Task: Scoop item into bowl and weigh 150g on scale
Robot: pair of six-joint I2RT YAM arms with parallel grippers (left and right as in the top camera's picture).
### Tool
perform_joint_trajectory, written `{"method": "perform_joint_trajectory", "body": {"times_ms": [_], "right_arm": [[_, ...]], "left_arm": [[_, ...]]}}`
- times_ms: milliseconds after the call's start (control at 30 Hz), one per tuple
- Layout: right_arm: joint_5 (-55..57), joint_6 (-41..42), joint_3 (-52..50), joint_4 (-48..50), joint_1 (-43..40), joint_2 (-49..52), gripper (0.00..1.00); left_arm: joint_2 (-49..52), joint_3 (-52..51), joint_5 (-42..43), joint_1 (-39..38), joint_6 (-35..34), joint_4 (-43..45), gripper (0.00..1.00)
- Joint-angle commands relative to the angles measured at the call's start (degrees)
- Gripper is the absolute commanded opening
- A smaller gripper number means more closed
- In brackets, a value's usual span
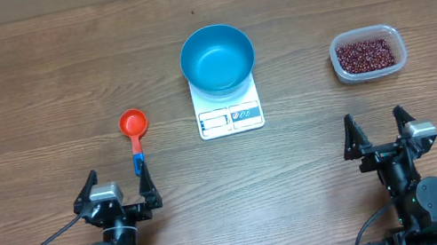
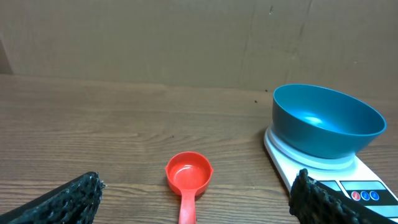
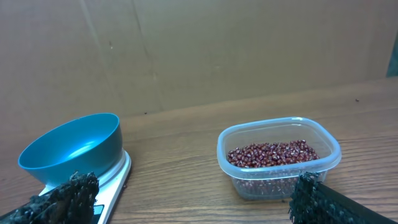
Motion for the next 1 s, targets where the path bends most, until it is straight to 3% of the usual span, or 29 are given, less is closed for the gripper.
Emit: {"method": "perform_joint_trajectory", "body": {"times_ms": [0, 967], "right_arm": [[0.6, -0.2, -0.6, 0.2, 0.2, -0.6, 1.00], [0.6, -0.2, -0.6, 0.1, 0.2, -0.6, 1.00]], "left_arm": [[-0.3, -0.2, -0.2, 0.3, 0.7, -0.1, 1.00], [-0.3, 0.6, 0.5, 0.3, 0.7, 0.2, 1.00]]}}
